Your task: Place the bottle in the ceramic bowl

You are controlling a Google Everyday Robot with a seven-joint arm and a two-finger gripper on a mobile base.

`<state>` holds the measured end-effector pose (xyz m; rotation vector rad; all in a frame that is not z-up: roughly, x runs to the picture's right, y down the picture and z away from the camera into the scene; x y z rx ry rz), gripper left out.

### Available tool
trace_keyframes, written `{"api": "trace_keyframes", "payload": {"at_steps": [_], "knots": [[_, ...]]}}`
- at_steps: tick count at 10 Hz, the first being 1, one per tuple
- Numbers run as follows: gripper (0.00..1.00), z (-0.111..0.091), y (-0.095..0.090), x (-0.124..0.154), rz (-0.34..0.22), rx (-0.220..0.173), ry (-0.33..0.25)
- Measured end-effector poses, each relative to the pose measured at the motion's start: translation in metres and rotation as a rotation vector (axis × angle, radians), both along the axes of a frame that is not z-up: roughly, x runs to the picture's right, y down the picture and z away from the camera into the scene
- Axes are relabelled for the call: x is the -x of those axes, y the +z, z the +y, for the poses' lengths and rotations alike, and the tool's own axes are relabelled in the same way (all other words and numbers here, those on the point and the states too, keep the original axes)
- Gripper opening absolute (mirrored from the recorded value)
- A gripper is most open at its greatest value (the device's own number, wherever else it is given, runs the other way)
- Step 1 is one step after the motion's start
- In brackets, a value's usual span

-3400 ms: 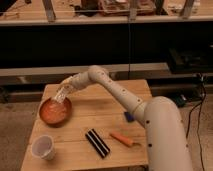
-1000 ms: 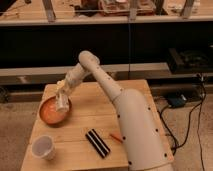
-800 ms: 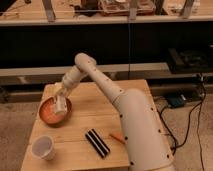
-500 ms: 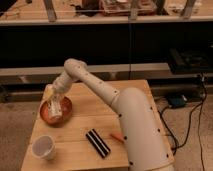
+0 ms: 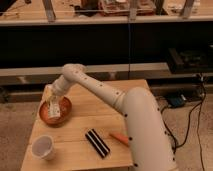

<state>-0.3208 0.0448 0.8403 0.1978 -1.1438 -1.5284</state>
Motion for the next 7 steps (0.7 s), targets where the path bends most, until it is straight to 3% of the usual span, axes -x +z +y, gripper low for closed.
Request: {"api": "trace_keyframes", "payload": {"at_steps": [3,7], "knots": [[0.8,-0.004,0.001,-0.001,0.022,0.003,0.008],[0.8,-0.012,-0.002,-0.006,0.005,0.023,0.045]]}}
